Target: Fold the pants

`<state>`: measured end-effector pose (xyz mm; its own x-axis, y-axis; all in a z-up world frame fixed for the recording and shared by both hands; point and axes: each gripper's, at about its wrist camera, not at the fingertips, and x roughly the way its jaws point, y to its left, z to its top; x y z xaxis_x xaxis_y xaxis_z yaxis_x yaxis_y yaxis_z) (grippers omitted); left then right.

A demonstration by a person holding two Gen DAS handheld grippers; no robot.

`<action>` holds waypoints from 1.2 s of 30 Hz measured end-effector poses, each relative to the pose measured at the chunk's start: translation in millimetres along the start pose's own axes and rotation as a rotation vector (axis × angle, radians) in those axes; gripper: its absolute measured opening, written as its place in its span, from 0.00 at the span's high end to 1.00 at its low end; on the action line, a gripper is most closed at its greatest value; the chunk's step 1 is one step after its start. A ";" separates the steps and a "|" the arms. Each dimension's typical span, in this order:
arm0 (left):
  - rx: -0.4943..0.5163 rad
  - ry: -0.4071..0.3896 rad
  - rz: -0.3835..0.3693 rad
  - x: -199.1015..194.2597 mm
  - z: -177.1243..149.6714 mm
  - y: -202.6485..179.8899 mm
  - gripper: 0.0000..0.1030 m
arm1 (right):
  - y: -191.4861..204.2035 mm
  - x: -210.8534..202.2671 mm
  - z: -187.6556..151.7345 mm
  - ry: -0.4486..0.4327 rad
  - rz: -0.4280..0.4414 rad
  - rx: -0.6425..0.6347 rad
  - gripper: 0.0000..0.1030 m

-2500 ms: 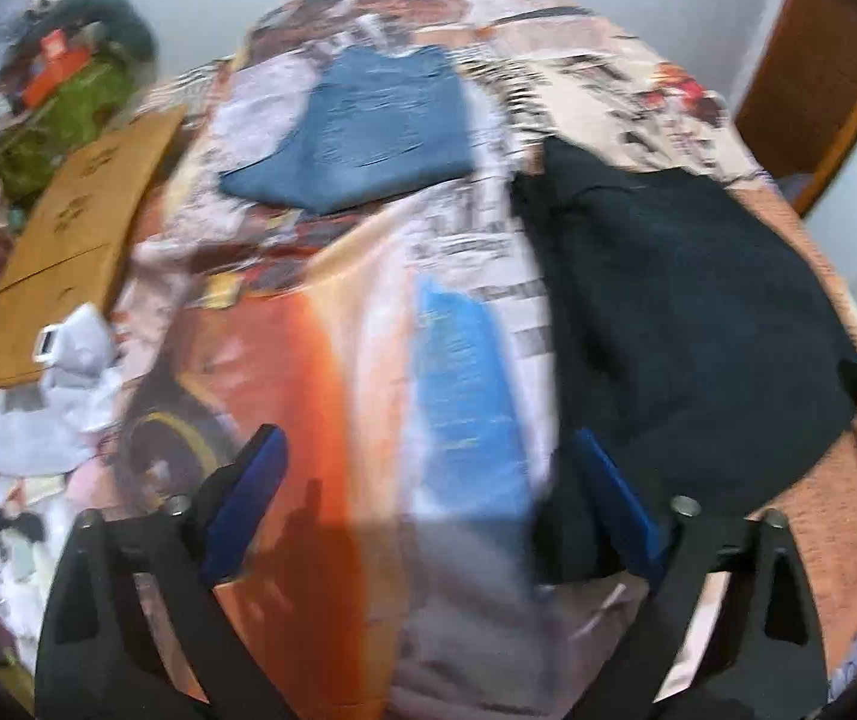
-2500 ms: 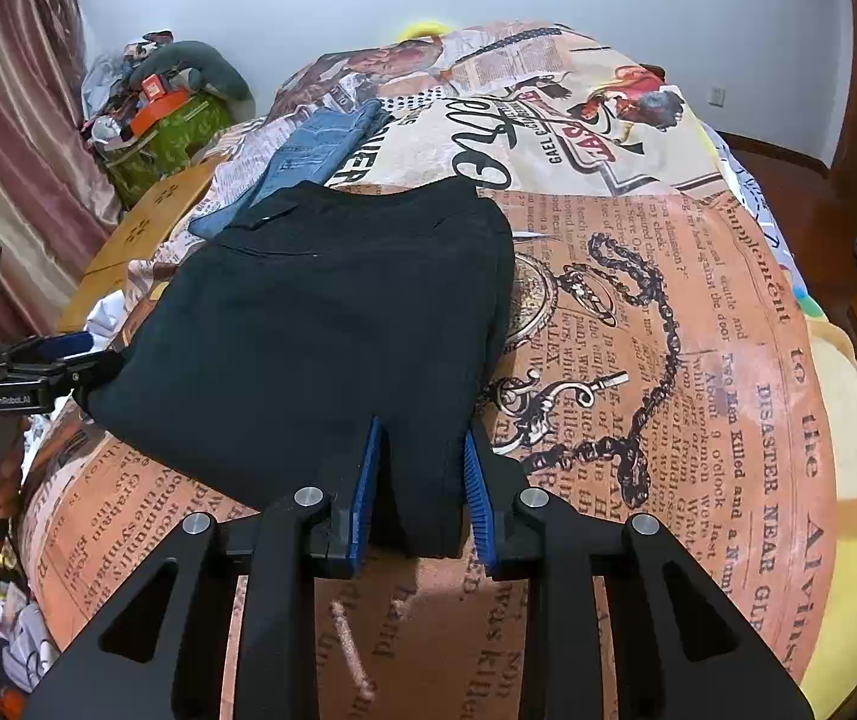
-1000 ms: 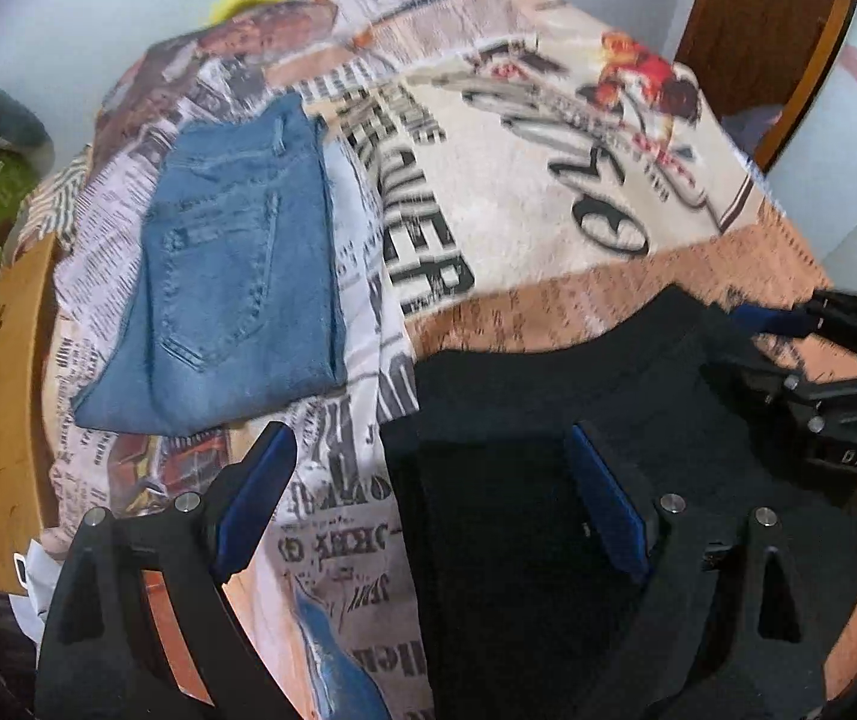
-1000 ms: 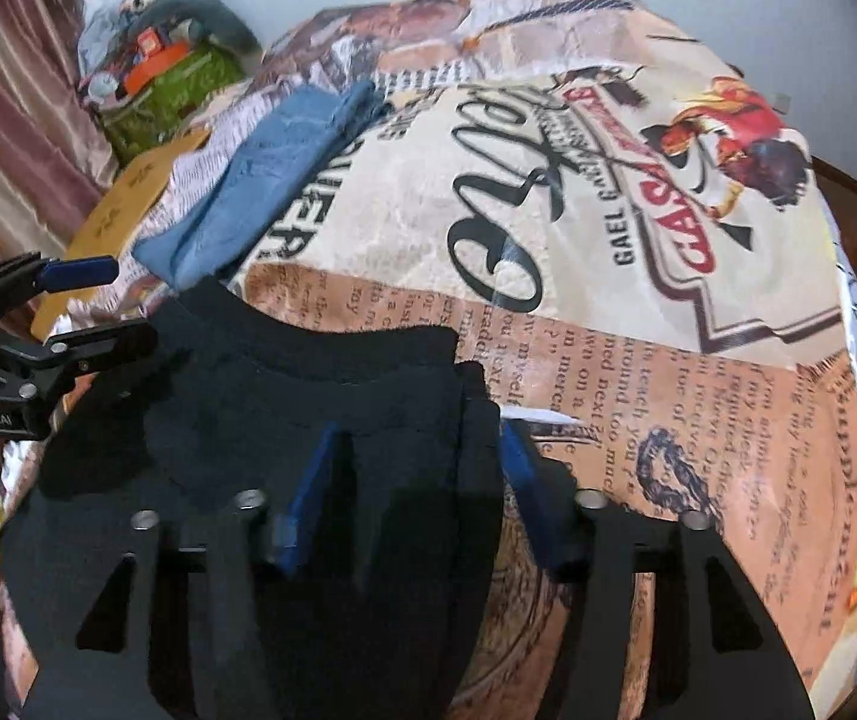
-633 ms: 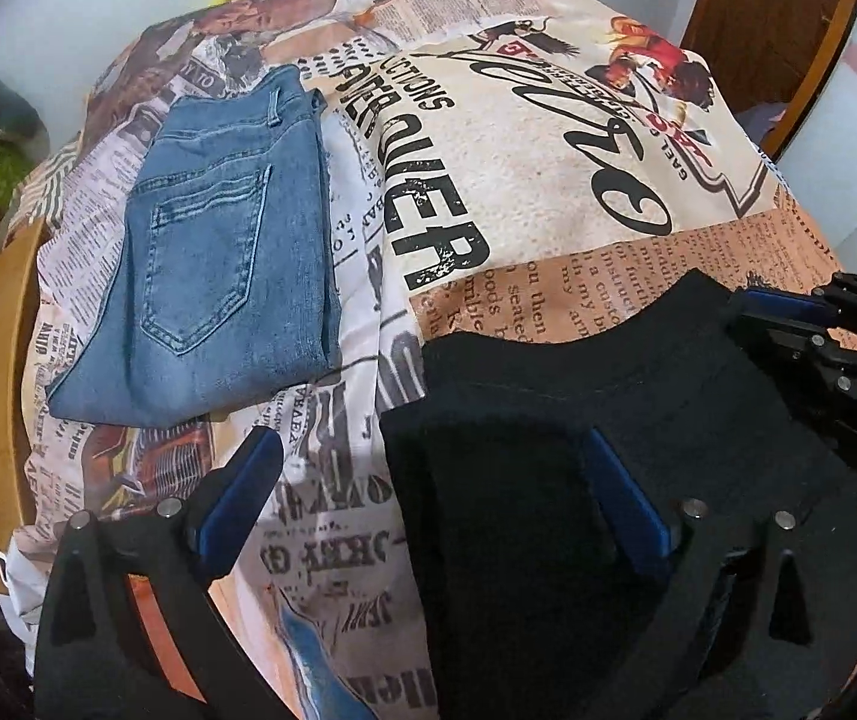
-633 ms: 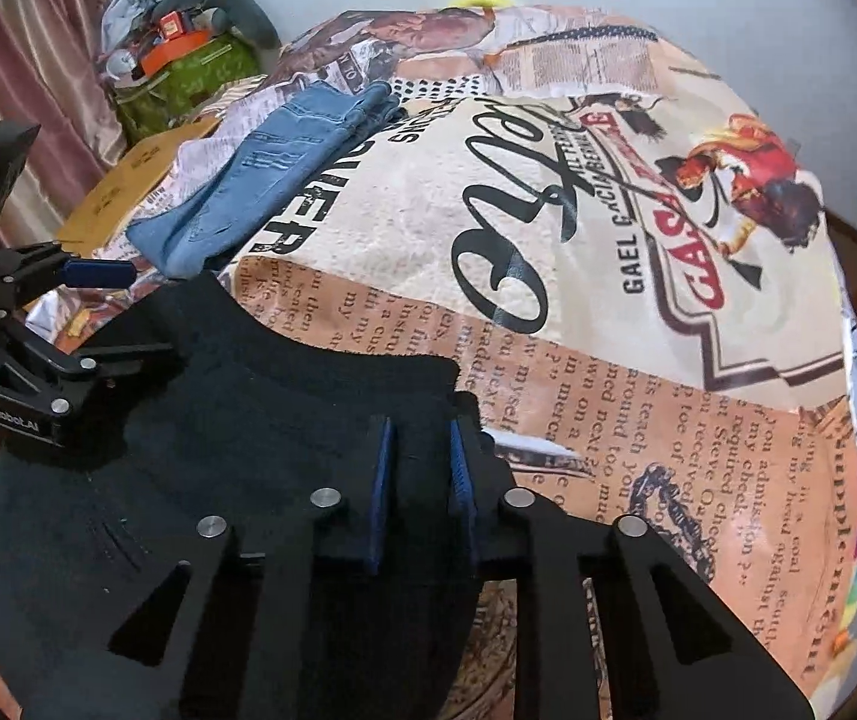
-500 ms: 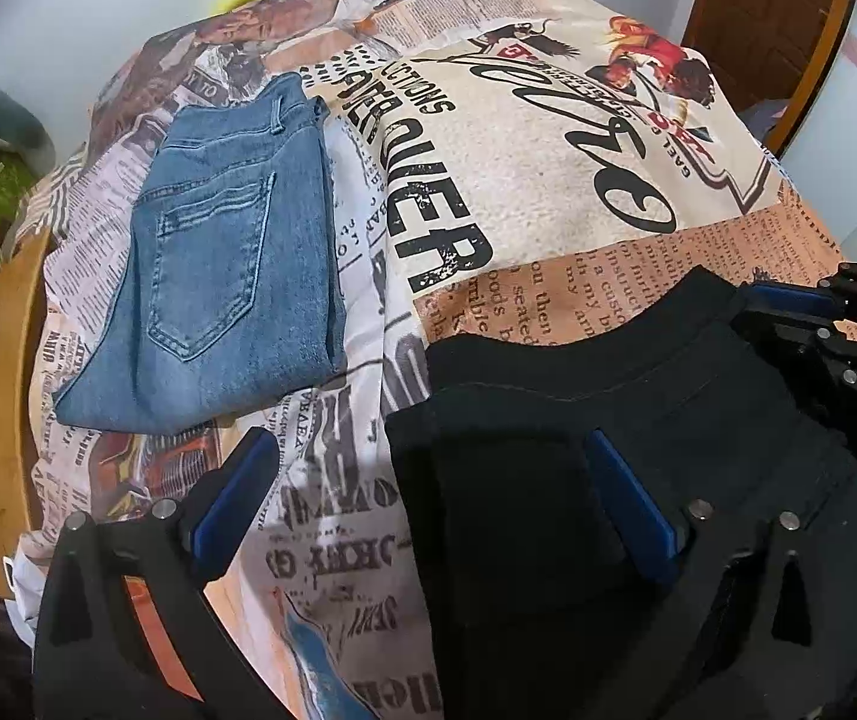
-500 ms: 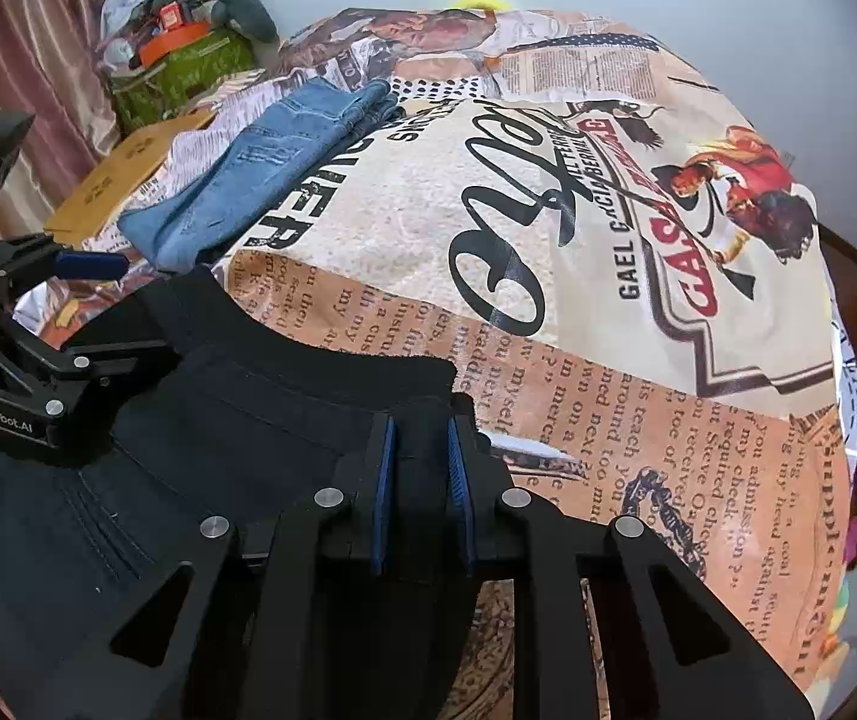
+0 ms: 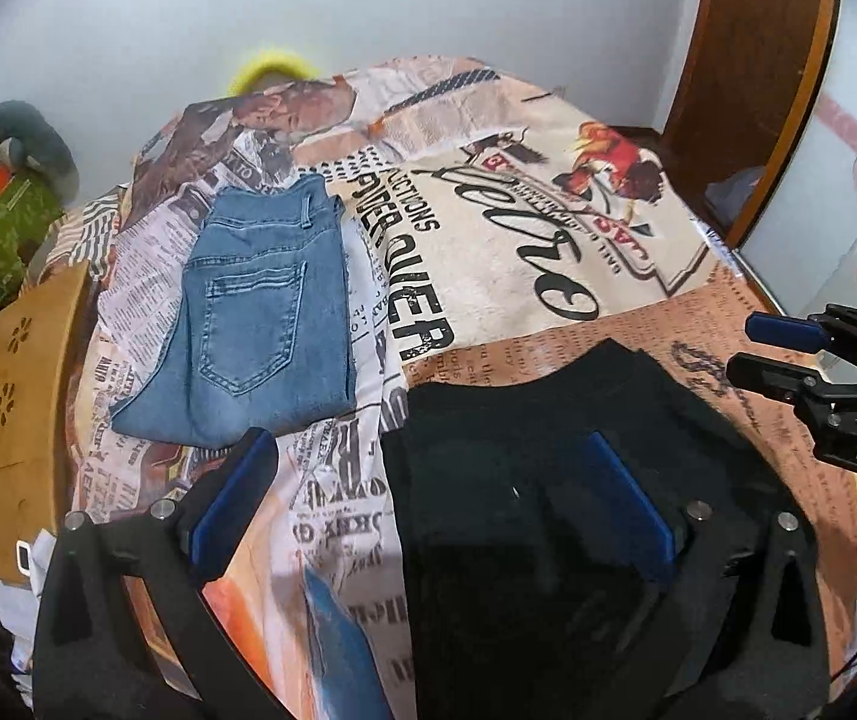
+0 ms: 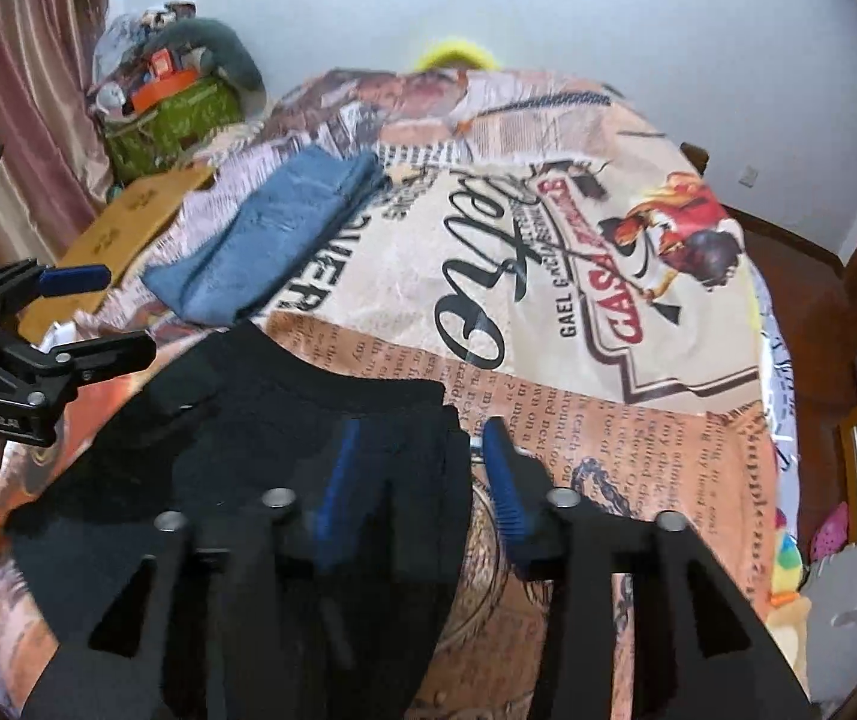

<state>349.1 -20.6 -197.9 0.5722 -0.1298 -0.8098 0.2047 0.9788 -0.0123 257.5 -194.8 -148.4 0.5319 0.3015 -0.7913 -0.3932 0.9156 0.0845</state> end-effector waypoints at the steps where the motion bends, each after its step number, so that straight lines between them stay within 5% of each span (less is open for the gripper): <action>1: 0.003 -0.007 0.006 -4.0 -1.2 -0.7 0.00 | 2.6 -5.7 -1.2 -0.005 0.002 -0.003 0.60; 6: 0.045 -0.027 0.055 -18.9 -16.8 -4.5 0.00 | 14.4 -24.5 -9.4 -0.014 -0.002 -0.016 0.45; 11: 0.001 0.067 -0.014 -7.2 -35.0 3.5 0.00 | 14.7 -25.5 -27.8 0.016 0.021 0.023 0.33; 16: -0.015 0.186 -0.036 20.4 -50.6 2.9 0.00 | 10.8 -9.2 -48.4 0.089 0.031 0.061 0.32; 24: -0.063 0.317 -0.150 55.9 -60.7 -2.4 0.00 | -7.5 24.0 -71.3 0.192 0.161 0.184 0.27; 32: -0.150 0.373 -0.285 72.8 -59.3 6.0 0.00 | -14.6 41.7 -73.6 0.213 0.313 0.256 0.23; 36: -0.145 0.369 -0.326 75.0 -54.5 -0.2 0.03 | -15.5 46.3 -71.5 0.213 0.369 0.263 0.33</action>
<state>348.8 -21.9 -290.6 0.1728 -0.3930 -0.9032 0.1981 0.9121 -0.3589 234.6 -214.1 -229.7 0.2171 0.5819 -0.7837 -0.3090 0.8026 0.5103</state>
